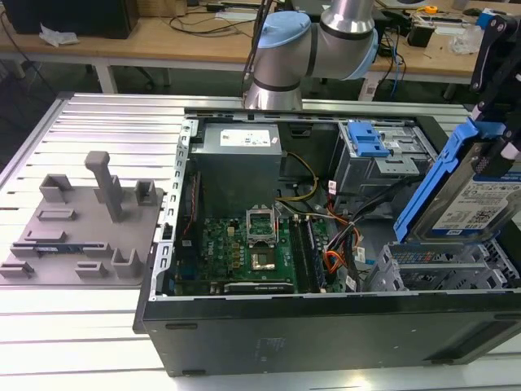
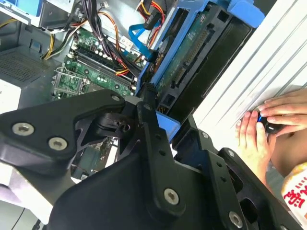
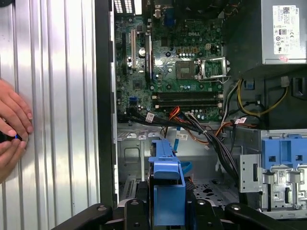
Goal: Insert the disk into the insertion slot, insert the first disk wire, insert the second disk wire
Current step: 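Insert the disk into the insertion slot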
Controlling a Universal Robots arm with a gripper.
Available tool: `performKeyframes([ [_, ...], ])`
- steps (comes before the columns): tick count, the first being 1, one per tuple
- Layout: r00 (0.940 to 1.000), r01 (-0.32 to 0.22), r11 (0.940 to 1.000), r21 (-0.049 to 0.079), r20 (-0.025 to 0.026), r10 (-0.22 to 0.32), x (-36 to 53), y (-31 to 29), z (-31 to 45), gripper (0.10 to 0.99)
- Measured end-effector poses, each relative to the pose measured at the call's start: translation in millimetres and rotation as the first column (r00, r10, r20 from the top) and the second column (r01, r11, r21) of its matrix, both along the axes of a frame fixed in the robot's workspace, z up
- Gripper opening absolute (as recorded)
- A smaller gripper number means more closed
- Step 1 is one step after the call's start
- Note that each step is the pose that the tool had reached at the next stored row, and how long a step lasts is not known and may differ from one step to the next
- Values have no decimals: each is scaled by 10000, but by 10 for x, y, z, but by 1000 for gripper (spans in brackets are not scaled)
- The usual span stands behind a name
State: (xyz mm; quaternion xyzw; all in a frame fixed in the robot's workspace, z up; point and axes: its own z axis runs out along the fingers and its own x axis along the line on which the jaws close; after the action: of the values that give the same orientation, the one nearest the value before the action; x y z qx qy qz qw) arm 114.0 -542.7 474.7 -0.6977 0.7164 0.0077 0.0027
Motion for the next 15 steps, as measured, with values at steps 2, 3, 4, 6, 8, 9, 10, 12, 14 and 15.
performKeyframes([
  [2, 10000, 0, 10000, 1, 0, 0, 0, 0, -1, 365],
  [3, 10000, 0, 10000, 1, 0, 0, 0, 0, -1, 365],
  [4, 10000, 0, 10000, 0, 0, 0, 0, 0, -1, 365],
  [6, 10000, 0, 10000, -9, 0, 0, 0, 0, -3, 365],
  [8, 10000, 0, 10000, -28, 1, 0, 0, 0, -5, 365],
  [9, 10000, 0, 10000, -34, 0, 0, 0, 0, -7, 365],
  [10, 10000, 0, 10000, -47, 0, 0, 0, -1, -9, 365],
  [12, 10000, 0, 10000, -67, 0, 0, 2, -2, -12, 365],
  [14, 10000, -1, 10000, -93, 0, 1, 7, -5, -18, 365],
  [15, 10000, -1, 9999, -102, 0, 1, 10, -6, -20, 365],
])
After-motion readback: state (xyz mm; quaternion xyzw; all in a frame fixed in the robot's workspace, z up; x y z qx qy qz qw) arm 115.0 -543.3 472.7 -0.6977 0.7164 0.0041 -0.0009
